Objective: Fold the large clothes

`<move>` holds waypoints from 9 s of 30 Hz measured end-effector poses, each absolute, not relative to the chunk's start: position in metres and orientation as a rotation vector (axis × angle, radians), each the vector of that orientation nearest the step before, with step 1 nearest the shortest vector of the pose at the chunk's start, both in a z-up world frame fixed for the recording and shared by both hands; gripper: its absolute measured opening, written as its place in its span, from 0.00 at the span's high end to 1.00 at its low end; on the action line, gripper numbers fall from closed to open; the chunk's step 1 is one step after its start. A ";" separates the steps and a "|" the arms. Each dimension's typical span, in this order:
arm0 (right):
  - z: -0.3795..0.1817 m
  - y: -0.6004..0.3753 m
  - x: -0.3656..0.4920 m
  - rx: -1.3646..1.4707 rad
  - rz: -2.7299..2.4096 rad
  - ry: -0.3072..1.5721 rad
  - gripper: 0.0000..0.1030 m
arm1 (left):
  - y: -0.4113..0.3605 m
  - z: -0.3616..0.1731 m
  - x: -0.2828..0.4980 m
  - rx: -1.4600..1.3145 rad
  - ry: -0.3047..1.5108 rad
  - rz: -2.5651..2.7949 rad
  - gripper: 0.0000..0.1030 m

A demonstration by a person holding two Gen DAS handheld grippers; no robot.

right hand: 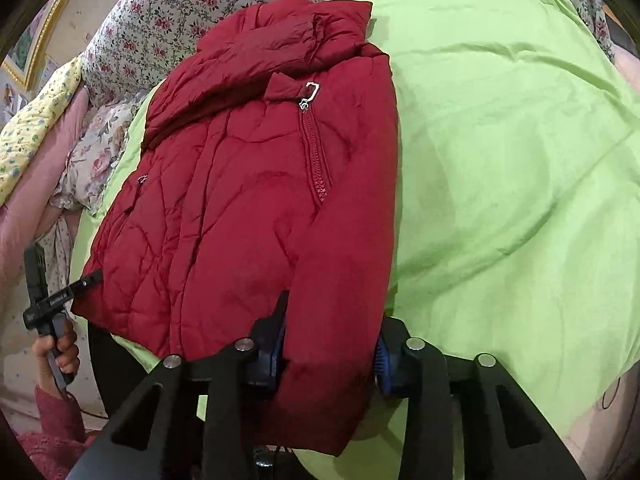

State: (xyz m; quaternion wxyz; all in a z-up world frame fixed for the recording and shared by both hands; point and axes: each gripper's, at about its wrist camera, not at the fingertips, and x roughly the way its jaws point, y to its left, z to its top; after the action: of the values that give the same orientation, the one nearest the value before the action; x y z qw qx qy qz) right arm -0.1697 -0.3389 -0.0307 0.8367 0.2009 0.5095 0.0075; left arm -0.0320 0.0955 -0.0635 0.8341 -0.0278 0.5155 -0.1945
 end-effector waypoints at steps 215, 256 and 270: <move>-0.027 -0.421 0.056 0.763 0.193 0.811 0.66 | 0.075 -0.033 0.195 -0.580 0.965 -0.611 0.54; -0.043 -0.404 -0.028 0.749 0.149 0.904 0.40 | 0.101 -0.041 0.099 -0.275 0.957 -0.353 0.17; 0.006 -0.396 -0.012 0.418 -0.096 0.821 0.11 | 0.089 -0.015 0.116 -0.201 0.880 -0.302 0.13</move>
State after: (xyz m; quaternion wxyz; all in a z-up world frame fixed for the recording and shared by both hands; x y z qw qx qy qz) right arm -0.0120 -0.3958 0.0060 0.8947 0.2015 0.3959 -0.0462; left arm 0.1155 0.0894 -0.0148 0.8889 -0.0967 0.4235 -0.1452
